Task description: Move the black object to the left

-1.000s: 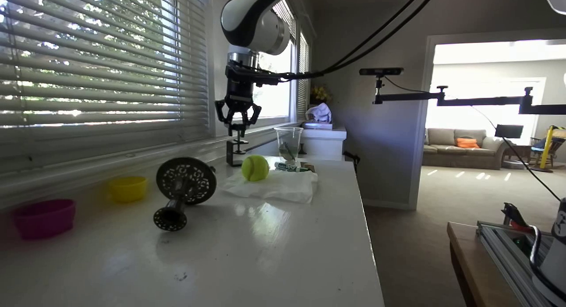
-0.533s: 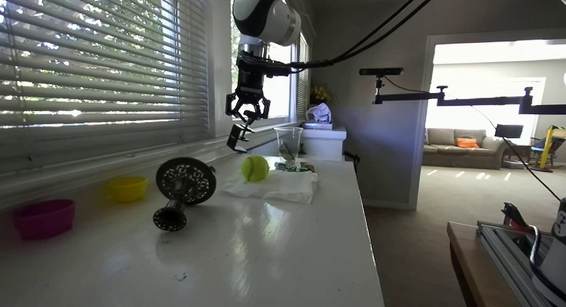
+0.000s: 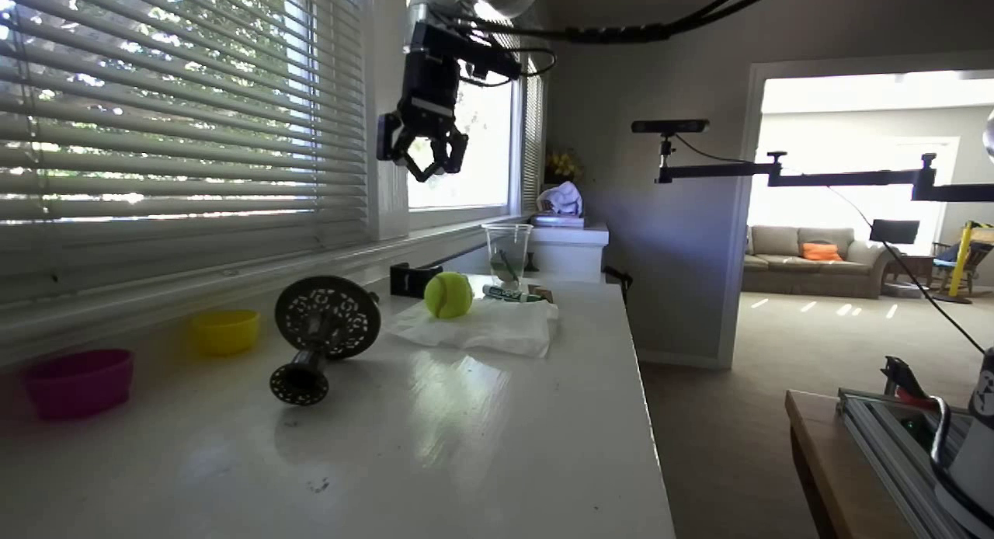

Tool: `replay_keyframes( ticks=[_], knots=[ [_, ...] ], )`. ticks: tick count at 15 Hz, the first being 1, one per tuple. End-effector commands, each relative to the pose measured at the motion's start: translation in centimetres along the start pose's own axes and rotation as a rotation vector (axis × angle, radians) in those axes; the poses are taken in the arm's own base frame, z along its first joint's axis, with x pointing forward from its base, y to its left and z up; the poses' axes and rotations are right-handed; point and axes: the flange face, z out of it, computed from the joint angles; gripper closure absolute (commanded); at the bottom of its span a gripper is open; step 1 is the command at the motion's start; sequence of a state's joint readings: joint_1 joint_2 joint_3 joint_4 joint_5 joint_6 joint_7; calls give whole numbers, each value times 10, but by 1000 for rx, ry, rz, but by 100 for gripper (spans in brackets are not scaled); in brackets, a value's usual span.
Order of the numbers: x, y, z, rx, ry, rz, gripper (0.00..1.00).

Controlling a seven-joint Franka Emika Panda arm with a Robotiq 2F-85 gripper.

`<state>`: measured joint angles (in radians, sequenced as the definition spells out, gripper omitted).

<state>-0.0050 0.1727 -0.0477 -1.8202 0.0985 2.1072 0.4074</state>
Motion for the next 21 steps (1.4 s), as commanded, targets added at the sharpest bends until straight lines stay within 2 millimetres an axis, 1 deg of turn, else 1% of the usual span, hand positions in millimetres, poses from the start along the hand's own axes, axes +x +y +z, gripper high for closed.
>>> replay_keyframes(
  ticks=[1,3,4,5,7,10,13,15,17,18,20,21],
  knots=[
    [-51,-21,-25,44,-26,-117,100],
    [-60,-29,-33,51,-40,-137,100],
    [-61,-32,-33,53,-48,-136,82],
    [-61,-31,-35,50,-59,-135,73],
    [-58,-27,-30,43,-93,-125,61],
    [-53,-19,-8,5,-159,-104,39],
    [-44,-11,17,-28,-195,-78,20],
    [-33,-6,34,-43,-206,-60,16],
    [-19,0,48,-53,-211,-51,14],
    [-14,0,53,-47,-215,-53,20],
    [2,2,56,-28,-202,-72,23],
    [11,2,58,-27,-191,-72,22]
  ],
)
